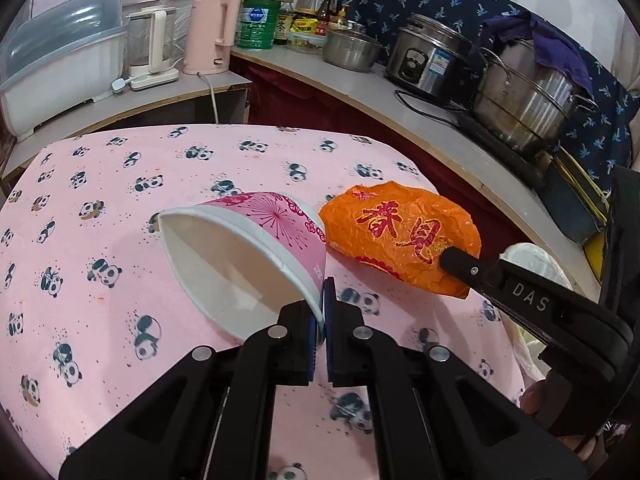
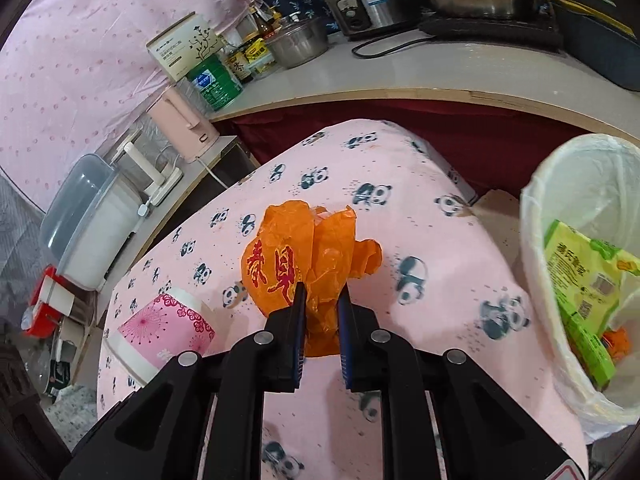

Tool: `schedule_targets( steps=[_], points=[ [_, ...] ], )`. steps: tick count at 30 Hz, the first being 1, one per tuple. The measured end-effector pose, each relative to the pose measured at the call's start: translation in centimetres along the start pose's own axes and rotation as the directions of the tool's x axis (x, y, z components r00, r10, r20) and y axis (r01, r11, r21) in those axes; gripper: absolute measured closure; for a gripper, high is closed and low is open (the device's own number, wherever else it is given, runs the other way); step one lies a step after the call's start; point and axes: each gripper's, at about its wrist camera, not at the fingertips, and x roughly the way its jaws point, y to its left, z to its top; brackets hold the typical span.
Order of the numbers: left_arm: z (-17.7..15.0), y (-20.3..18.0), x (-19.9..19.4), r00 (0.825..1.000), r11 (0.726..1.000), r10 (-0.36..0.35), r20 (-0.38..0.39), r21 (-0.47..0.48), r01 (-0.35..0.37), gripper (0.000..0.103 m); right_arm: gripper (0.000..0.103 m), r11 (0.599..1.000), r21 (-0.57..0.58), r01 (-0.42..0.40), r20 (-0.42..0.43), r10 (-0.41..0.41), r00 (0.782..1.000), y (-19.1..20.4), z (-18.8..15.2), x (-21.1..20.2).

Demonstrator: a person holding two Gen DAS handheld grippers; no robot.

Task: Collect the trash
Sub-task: 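Carry the pink cup and orange wrapper over the bin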

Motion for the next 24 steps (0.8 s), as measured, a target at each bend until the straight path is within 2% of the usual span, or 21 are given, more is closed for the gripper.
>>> schedule_targets(
  steps=[10,19,24],
  points=[
    [-2.3,-7.5,-2.3,0.998,0.993,-0.065,-0.007,0.101,0.065,0.100,0.089,0.996,0.072,0.061,0.108,-0.069,0.992,-7.0,-2.0,-8.1],
    [-3.4,-14.0,-3.3,0.990,0.969,-0.142,-0.022,0.200,0.143,0.100,0.089,0.977,0.166,0.132,0.214,-0.166,0.963,-13.5,-2.5,-14.3],
    [-3.9,-17.0,-3.1,0.977,0.948,-0.203,-0.058,0.239,0.211,0.100,0.089,0.963,0.232,0.138,0.243,-0.195,0.950,-16.6,-2.9,-16.5]
  ],
)
